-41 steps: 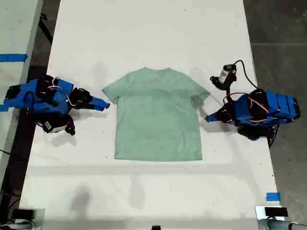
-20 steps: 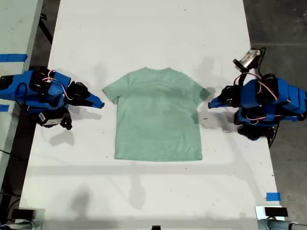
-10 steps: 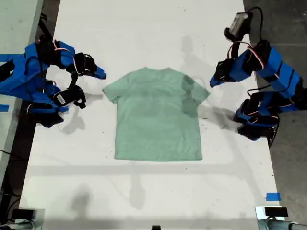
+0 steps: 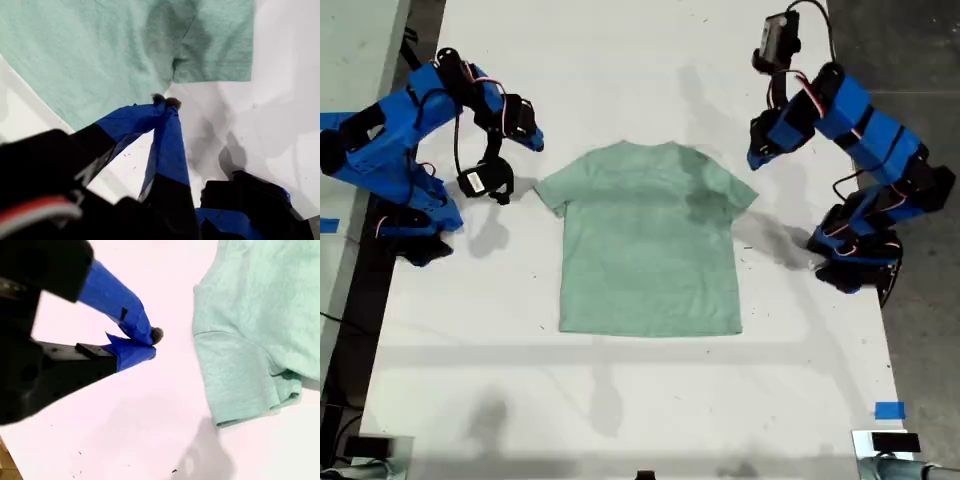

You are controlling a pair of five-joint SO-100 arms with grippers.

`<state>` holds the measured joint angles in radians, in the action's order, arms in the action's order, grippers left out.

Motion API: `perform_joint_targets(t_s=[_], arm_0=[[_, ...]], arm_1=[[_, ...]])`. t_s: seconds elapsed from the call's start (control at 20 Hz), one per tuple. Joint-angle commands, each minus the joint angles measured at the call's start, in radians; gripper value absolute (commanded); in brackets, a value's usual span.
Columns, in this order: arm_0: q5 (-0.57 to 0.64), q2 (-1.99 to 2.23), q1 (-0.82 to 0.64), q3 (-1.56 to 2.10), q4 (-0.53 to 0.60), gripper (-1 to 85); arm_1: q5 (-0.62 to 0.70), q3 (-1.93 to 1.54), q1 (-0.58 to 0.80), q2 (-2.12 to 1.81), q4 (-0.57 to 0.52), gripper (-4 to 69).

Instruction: Fold tshirt

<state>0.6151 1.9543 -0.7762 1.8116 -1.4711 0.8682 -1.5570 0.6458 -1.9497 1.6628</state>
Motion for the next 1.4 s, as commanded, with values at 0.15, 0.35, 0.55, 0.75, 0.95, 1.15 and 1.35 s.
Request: perform_joint_targets(t_s=[0.15,0.35,0.55,0.75,0.95,1.15,1.35], arm_0=[[0.051,-0.06,-0.017,-0.063,-0.058,0.1],[0.049,-0.043,0.005,-0.063,-0.083,0.1],[0.043,-0.034,0.026,-0.061,-0.087,0.1],[0.035,-0.034,0.043,-0.054,-0.086,0.1],[0.035,-0.034,0.046,-0.046,-0.081,0.1],[0.034,-0.034,0.046,-0.044,-0.075,0.1],[0.034,-0.035,0.046,-0.043,-0.072,0.1]], arm_1=[[0.091,0.048,0.035,-0.006,0.008,23.8],[0.135,-0.009,0.095,-0.009,0.003,28.4],[0.192,-0.236,0.176,-0.025,-0.132,32.3],[0.245,-0.534,0.236,-0.037,-0.408,32.6],[0.279,-0.71,0.287,0.038,-0.624,32.4],[0.296,-0.699,0.314,0.186,-0.681,30.9],[0.307,-0.584,0.31,0.328,-0.624,26.8]])
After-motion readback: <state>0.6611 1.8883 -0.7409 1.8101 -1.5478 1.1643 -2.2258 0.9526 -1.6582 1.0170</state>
